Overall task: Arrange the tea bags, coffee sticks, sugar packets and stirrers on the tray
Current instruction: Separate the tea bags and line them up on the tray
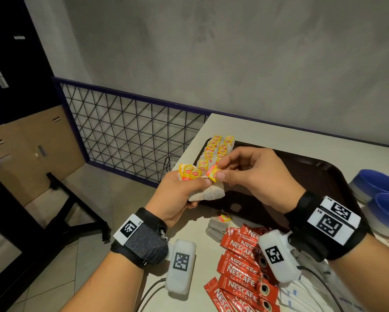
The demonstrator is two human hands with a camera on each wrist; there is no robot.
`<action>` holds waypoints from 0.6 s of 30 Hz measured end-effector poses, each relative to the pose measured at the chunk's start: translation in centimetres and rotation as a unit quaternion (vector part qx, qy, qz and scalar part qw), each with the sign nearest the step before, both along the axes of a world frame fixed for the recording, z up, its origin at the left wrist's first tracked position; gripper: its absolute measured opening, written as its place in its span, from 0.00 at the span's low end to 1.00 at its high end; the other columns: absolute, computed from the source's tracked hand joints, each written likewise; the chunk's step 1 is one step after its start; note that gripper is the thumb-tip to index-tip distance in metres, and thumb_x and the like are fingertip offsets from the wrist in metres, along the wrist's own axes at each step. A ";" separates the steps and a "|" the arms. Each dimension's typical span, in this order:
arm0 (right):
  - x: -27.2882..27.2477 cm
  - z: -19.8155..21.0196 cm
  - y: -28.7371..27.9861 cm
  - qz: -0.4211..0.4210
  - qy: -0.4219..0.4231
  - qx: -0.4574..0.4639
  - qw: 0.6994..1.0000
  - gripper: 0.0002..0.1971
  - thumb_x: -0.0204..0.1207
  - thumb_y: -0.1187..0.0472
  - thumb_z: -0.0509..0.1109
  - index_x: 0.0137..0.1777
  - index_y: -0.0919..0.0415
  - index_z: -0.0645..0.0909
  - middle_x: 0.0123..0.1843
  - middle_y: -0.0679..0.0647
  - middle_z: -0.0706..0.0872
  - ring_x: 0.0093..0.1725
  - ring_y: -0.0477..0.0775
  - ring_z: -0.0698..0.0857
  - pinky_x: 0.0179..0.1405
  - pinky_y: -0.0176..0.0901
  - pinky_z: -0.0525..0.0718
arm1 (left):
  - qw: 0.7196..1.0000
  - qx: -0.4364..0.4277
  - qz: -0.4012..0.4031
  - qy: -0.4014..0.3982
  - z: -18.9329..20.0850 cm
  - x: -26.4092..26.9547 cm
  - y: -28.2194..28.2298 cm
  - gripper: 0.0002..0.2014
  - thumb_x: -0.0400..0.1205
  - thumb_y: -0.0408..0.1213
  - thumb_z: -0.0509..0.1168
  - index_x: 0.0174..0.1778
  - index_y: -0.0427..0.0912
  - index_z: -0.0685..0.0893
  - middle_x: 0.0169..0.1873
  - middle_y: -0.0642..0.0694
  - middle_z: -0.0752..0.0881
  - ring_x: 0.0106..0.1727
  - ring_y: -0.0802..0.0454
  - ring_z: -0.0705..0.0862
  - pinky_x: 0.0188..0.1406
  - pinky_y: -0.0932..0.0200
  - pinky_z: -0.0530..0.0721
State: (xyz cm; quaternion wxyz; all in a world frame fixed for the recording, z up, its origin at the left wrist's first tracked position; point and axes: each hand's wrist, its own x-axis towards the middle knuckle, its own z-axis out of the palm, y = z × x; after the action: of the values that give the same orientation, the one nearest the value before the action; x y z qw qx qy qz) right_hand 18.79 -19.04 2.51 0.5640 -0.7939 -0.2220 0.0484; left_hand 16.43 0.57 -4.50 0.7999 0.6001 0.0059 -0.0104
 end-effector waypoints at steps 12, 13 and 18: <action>0.4 0.0 -0.3 0.042 0.115 -0.013 0.992 0.08 0.85 0.70 0.70 0.58 0.66 0.89 0.50 0.68 0.92 0.44 0.60 0.93 0.46 0.50 0.91 | 0.999 0.021 -0.028 0.001 -0.2 0.1 -0.1 0.01 0.70 0.32 0.71 0.35 0.39 0.88 0.33 0.38 0.83 0.26 0.51 0.74 0.21 0.62 0.66; 0.3 0.1 -0.2 0.043 0.125 -0.011 0.991 0.08 0.85 0.70 0.69 0.59 0.67 0.89 0.48 0.69 0.92 0.43 0.61 0.93 0.45 0.50 0.92 | 0.999 0.013 -0.032 0.001 -0.2 0.1 -0.1 0.01 0.71 0.32 0.71 0.35 0.39 0.88 0.32 0.39 0.82 0.26 0.51 0.74 0.21 0.62 0.66; 0.0 0.4 0.1 0.044 0.114 -0.033 0.992 0.08 0.85 0.72 0.69 0.59 0.65 0.88 0.47 0.70 0.92 0.45 0.64 0.94 0.47 0.48 0.94 | 0.998 -0.019 -0.057 -0.014 0.1 -0.2 0.0 0.05 0.74 0.33 0.69 0.36 0.42 0.90 0.32 0.43 0.86 0.27 0.53 0.79 0.21 0.62 0.68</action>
State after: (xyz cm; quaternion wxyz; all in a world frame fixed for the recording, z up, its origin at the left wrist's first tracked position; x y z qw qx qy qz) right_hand 18.74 -18.90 2.88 0.5568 -0.7907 -0.1893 0.1701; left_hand 16.22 0.56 -4.41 0.8093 0.5842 -0.0394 -0.0479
